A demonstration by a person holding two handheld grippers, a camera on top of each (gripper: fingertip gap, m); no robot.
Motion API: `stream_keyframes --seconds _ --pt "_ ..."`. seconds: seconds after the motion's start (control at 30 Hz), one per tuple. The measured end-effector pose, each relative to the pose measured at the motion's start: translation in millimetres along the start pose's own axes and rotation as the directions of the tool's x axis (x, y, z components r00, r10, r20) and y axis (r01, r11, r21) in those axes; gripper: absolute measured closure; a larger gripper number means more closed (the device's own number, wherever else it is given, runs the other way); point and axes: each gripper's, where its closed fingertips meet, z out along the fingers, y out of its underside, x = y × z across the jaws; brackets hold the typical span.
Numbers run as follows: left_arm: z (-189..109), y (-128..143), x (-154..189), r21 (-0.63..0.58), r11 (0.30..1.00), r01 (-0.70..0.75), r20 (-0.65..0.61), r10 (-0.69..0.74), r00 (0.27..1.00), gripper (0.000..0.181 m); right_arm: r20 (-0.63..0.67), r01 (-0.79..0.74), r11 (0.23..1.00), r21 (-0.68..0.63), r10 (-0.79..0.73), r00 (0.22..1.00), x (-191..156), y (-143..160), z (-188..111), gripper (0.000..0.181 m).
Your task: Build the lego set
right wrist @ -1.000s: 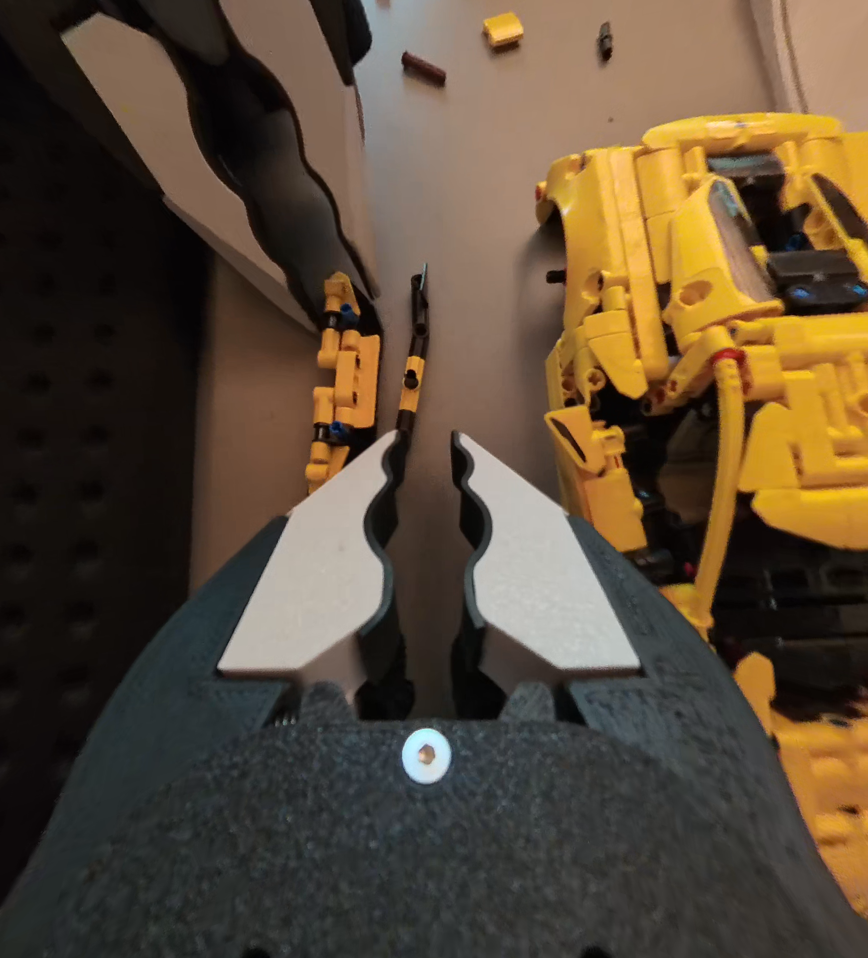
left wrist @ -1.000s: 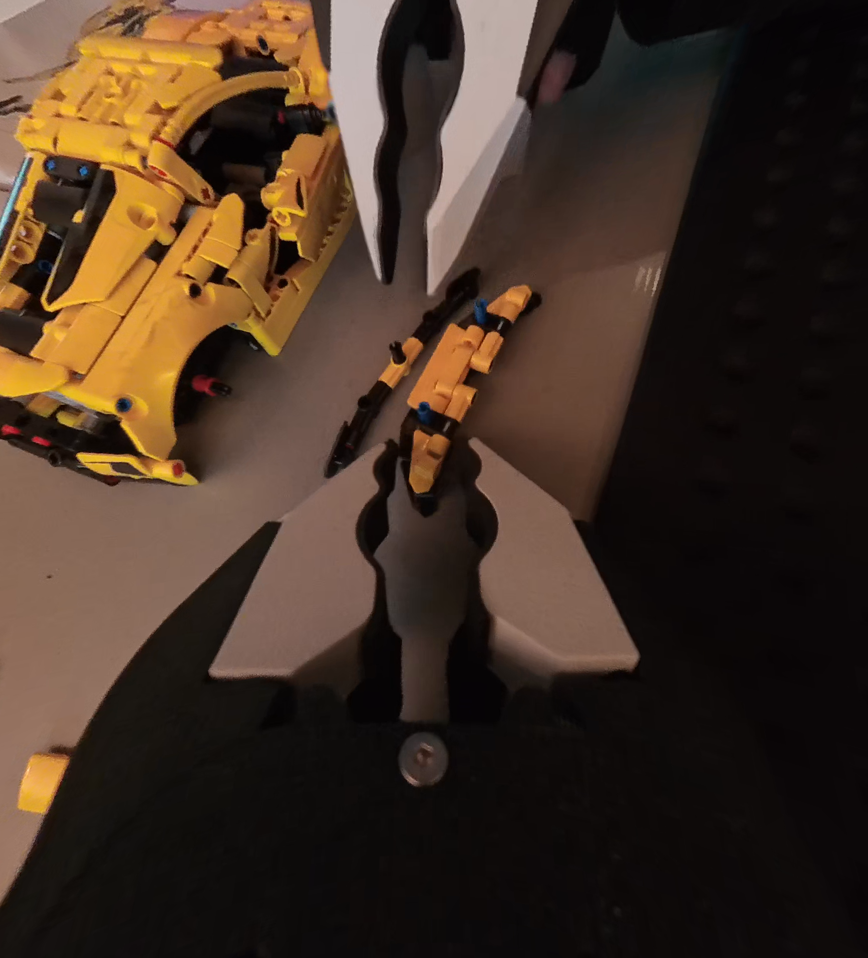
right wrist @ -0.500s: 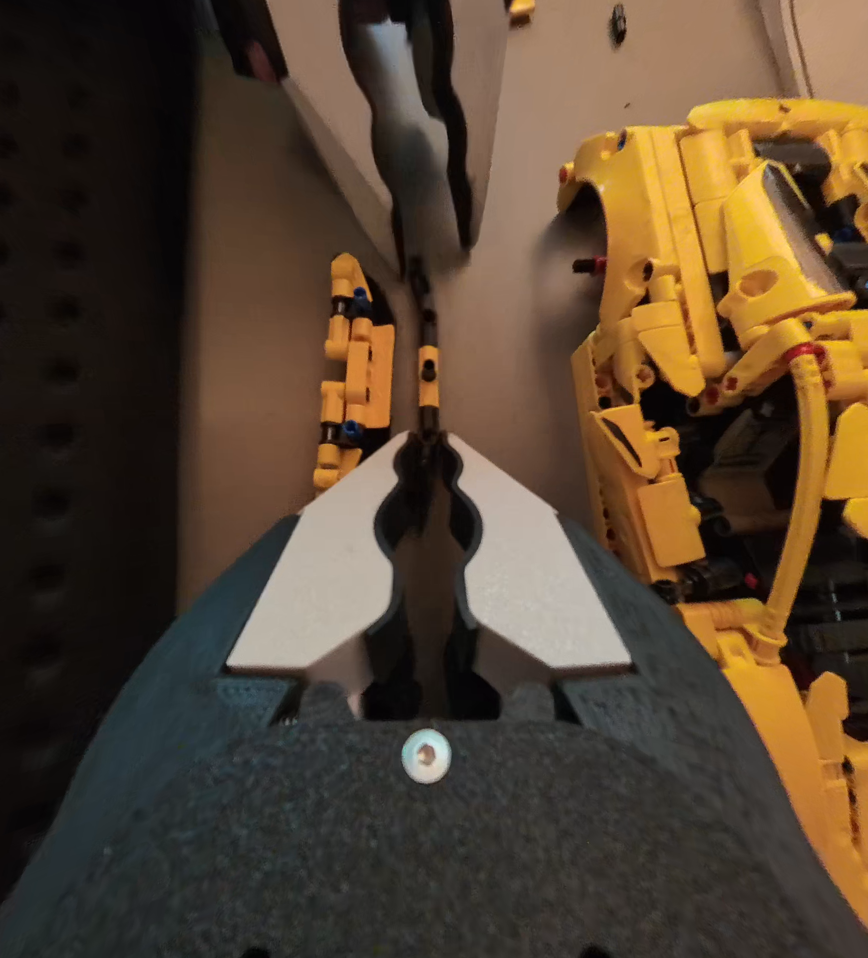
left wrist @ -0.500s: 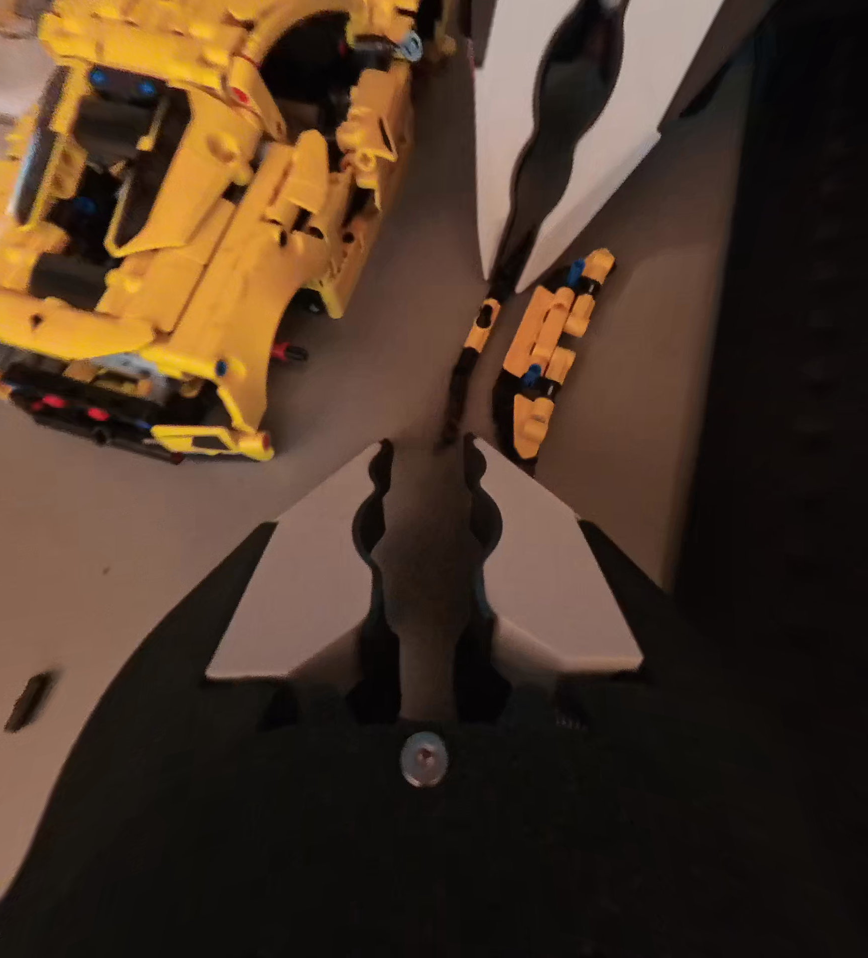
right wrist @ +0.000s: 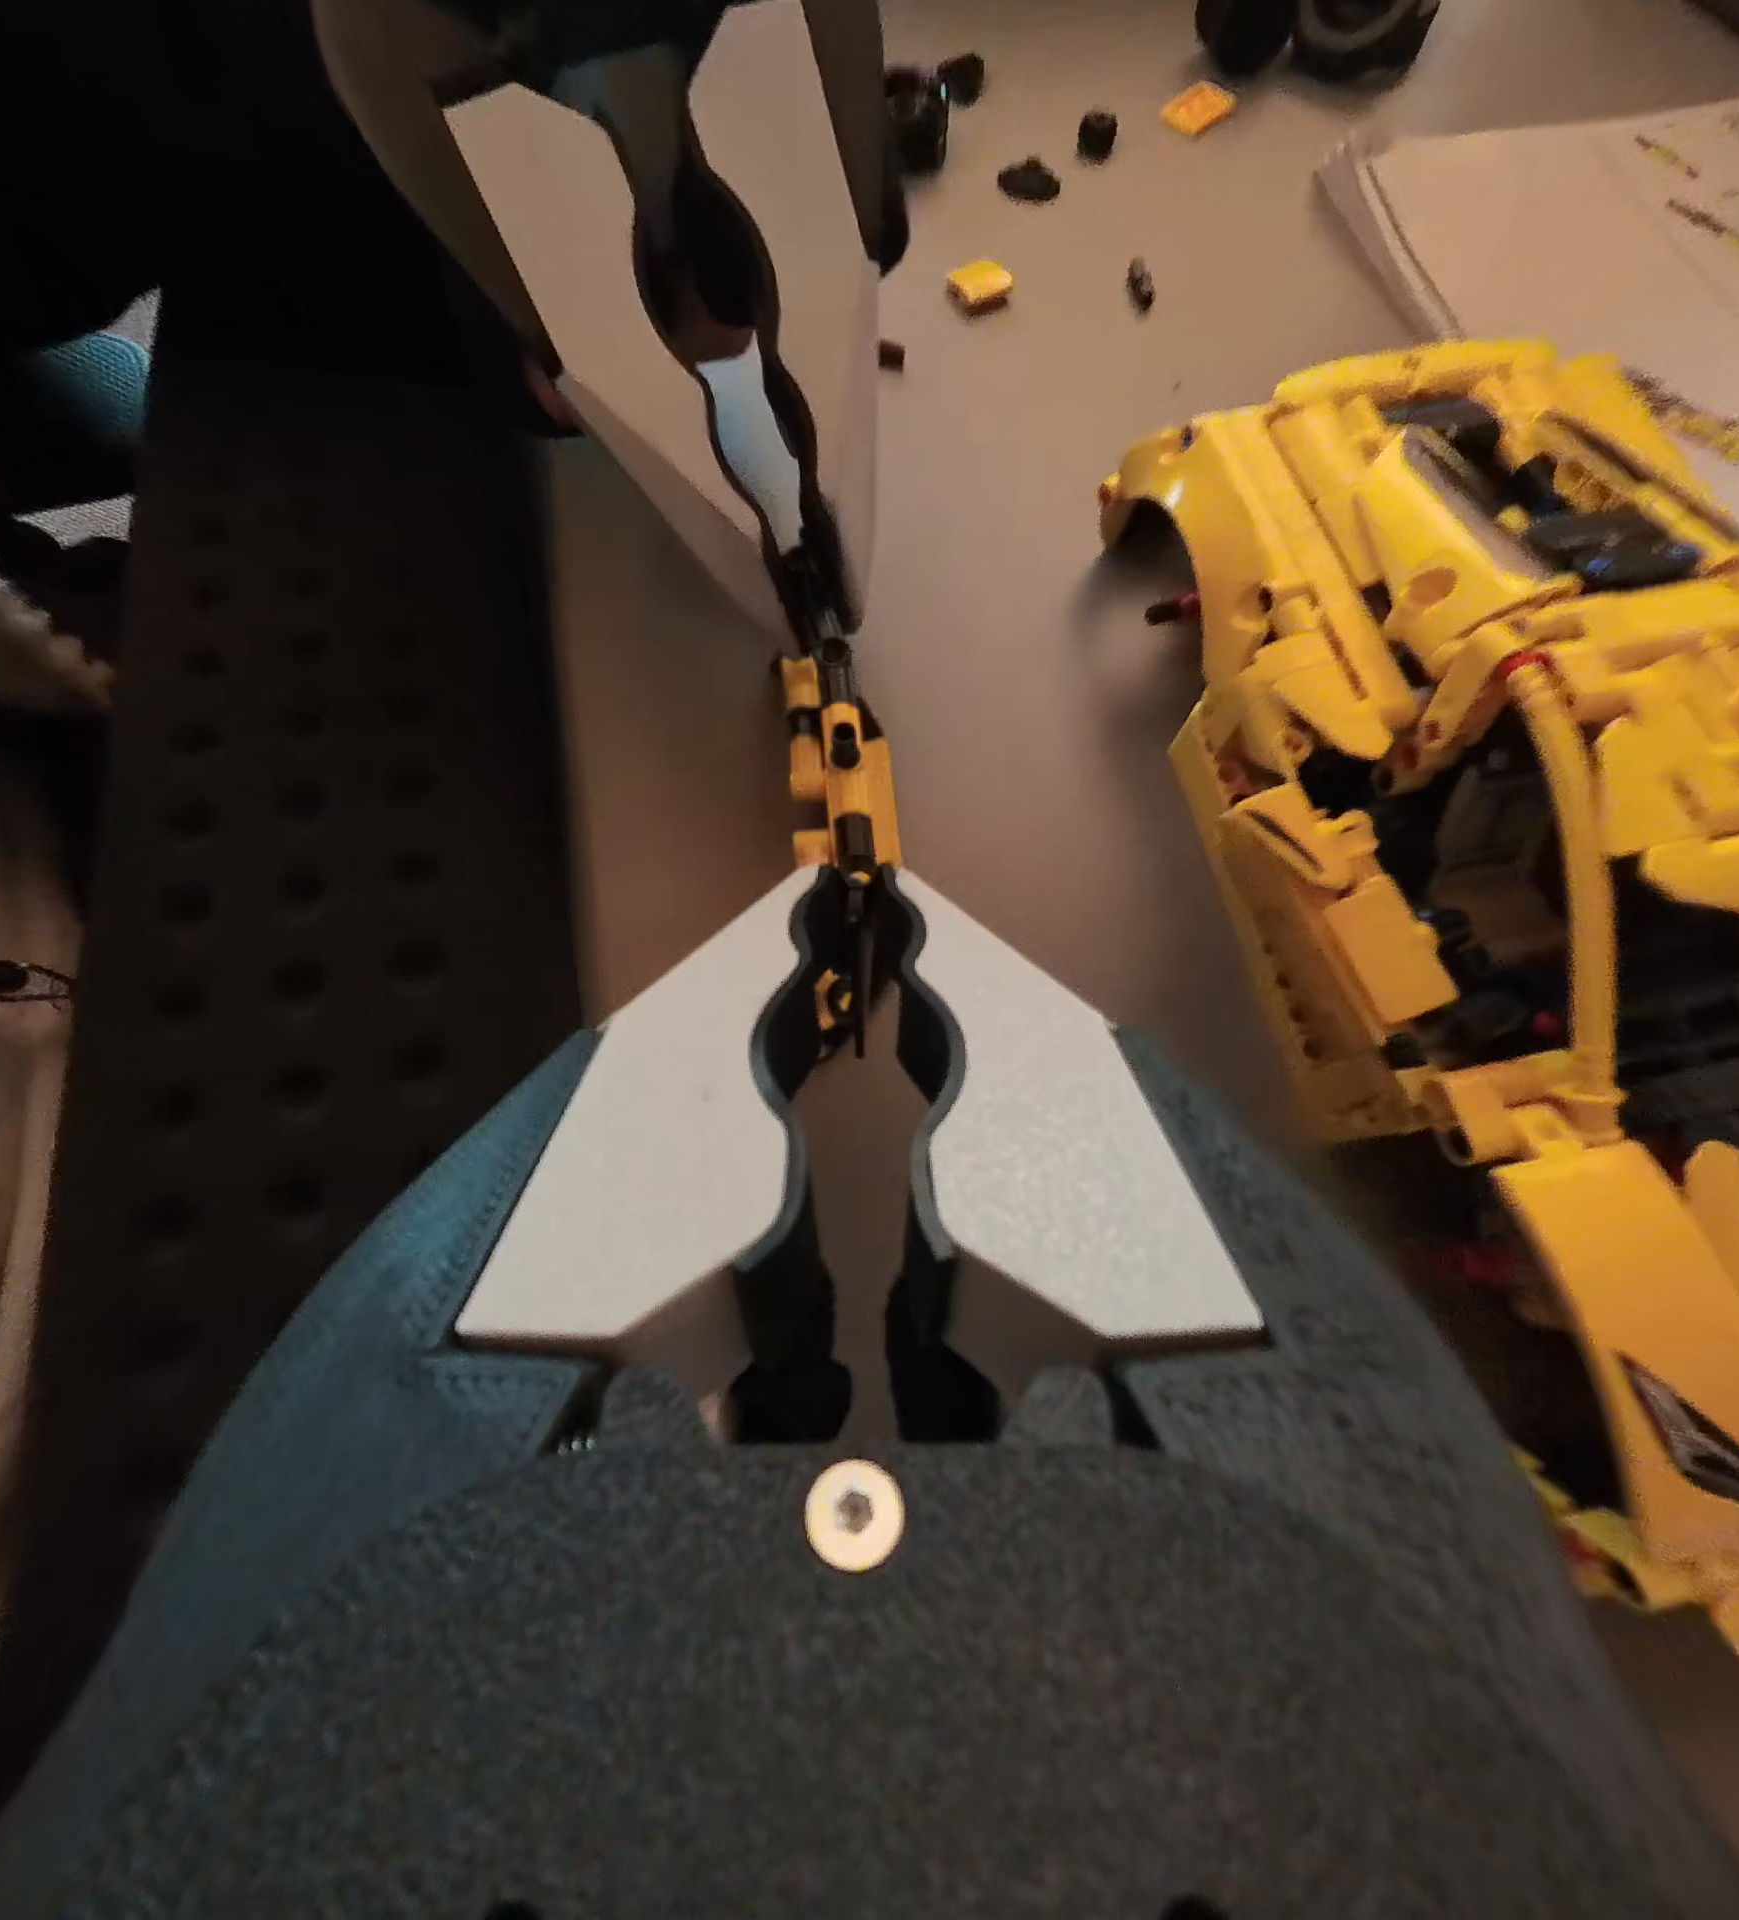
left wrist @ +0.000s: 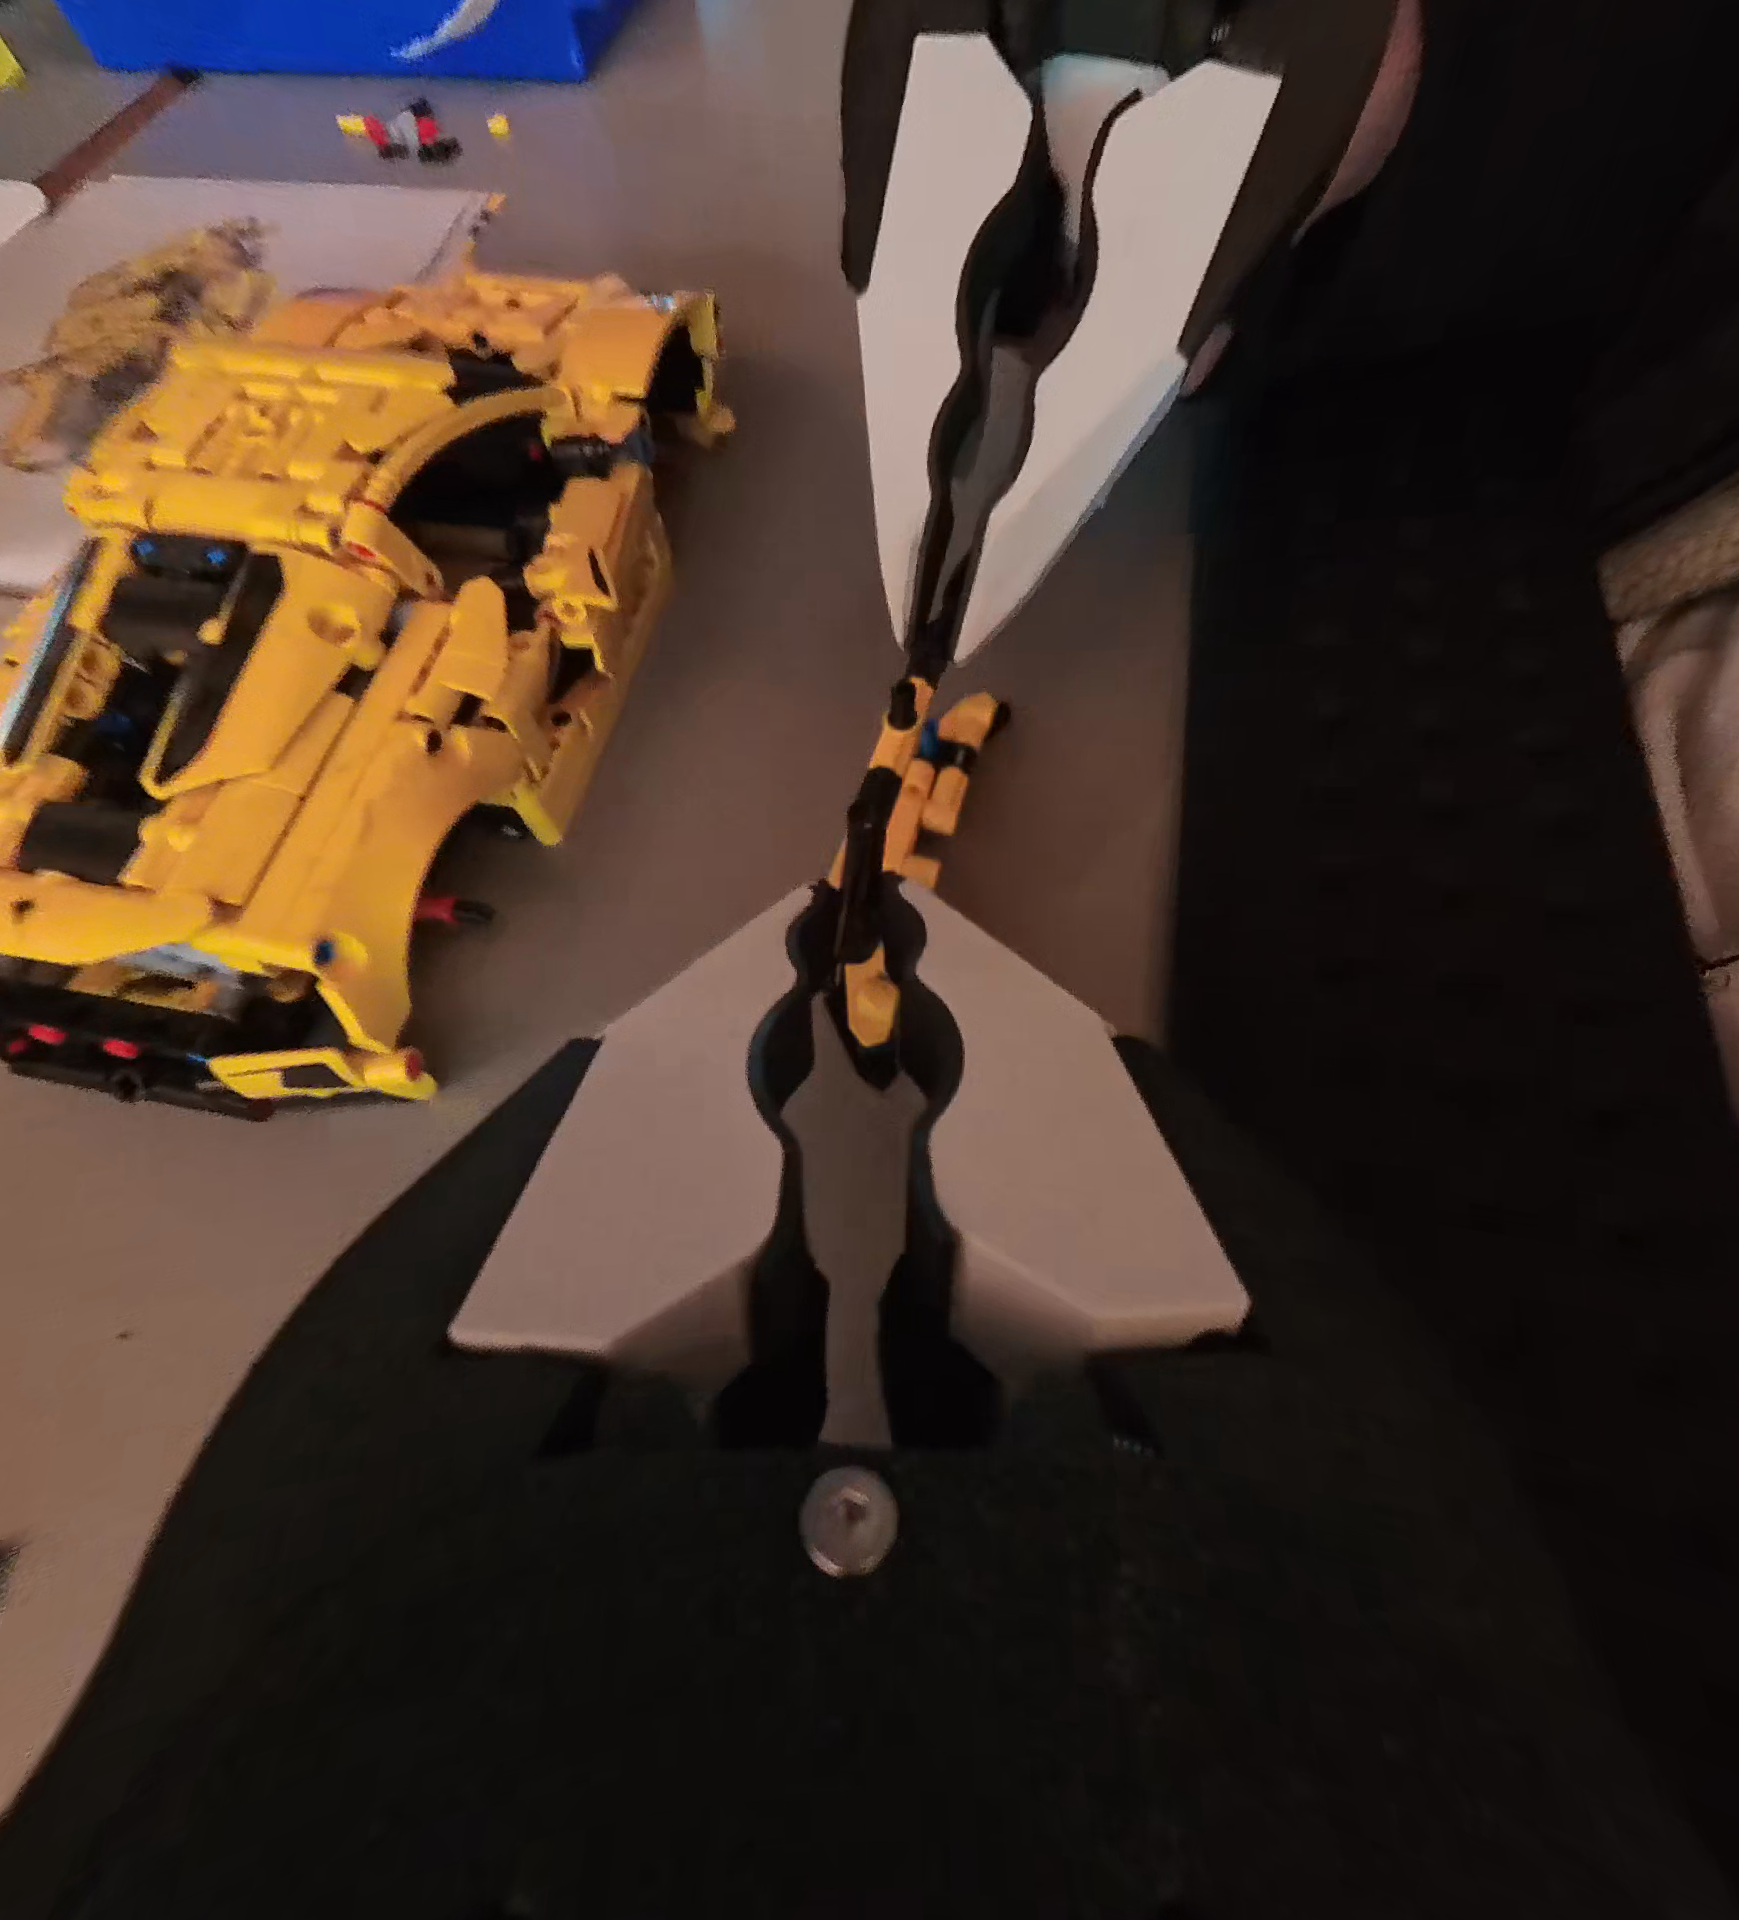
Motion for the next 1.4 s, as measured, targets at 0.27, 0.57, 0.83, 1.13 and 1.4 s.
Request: stream_keyframes --seconds 0.27,0.57,0.83,1.13,1.4 --pt "3.9 11.4 -0.4 -0.027 0.999 0.039 -0.015 -0.04 0.999 0.173 0.008 -0.019 1.0 0.003 0.019 1.0 -1.2 6.6 7.9 0.173" --pt "0.6 16.1 -3.0 -0.04 0.998 0.056 0.005 -0.056 0.998 0.172 0.001 0.008 1.0 0.014 -0.008 1.0 -2.7 4.2 13.1 0.173" --pt "1.0 16.8 -0.3 -0.046 0.998 0.05 0.002 -0.05 0.999 0.173 0.003 0.013 1.0 0.021 -0.013 1.0 -1.3 4.4 13.4 0.174" --pt "3.6 10.8 -3.6 -0.038 0.999 0.014 0.045 -0.012 0.999 0.171 0.004 0.009 1.0 0.009 -0.009 1.0 -1.7 5.6 13.6 0.173" --pt "-1.7 3.3 -5.0 -0.019 1.0 0.008 0.073 -0.006 0.997 0.163 0.0 -0.002 1.0 -0.021 0.002 1.0 -1.4 6.4 13.7 0.173"
